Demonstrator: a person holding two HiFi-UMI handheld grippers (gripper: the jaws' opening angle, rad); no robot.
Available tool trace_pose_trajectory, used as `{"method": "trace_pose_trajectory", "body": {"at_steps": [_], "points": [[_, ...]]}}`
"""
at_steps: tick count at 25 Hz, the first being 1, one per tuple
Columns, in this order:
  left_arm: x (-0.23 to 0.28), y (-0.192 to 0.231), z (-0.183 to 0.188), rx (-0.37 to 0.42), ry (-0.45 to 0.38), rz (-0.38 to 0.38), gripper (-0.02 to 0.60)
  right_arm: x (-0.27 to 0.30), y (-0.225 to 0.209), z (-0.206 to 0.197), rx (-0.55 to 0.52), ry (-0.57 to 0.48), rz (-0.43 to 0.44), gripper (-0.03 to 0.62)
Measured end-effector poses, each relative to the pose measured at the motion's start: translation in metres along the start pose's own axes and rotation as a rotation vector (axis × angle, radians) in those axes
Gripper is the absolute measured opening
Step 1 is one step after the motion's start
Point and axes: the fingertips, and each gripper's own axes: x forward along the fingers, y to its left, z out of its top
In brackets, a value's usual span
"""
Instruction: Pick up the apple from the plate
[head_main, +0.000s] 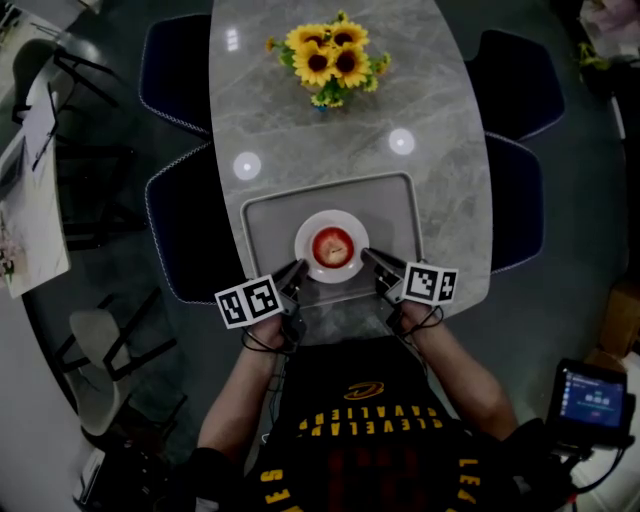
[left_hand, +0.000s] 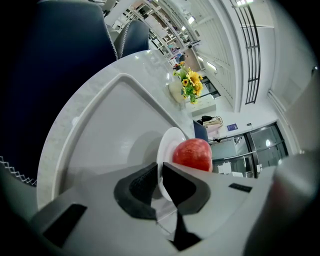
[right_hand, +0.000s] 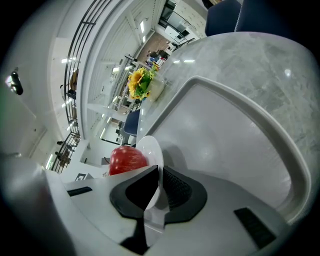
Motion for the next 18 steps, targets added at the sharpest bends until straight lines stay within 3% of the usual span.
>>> {"method": "trace_pose_trajectory", "body": {"at_steps": [18], "points": [[-0.006,-0.062,-0.022,0.043,-0.014,-0.051,0.032,-0.061,0.015,0.019,-0.005,-0.055,0.048,0.037]]}}
